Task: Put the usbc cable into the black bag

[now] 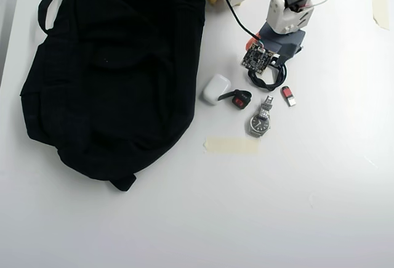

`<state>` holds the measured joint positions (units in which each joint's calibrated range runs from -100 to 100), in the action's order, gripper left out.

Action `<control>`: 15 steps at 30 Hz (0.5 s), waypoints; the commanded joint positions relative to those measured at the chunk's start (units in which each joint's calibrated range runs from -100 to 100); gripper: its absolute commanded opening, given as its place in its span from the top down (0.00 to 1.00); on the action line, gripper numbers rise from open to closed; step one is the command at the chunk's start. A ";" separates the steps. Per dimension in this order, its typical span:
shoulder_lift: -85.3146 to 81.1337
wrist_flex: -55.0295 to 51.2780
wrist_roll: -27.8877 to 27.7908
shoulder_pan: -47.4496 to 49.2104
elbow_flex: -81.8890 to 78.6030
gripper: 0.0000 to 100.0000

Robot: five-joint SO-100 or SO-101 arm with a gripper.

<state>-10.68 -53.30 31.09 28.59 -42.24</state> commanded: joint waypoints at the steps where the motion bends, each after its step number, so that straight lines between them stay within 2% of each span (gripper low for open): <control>1: 2.79 1.28 -0.36 -0.39 4.23 0.66; 7: 9.43 1.79 -0.41 -0.46 8.63 0.67; 11: 13.25 4.72 -3.40 -0.46 9.26 0.67; 15: 13.83 4.55 -3.45 -1.06 9.35 0.67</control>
<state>3.25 -49.04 27.96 28.29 -35.41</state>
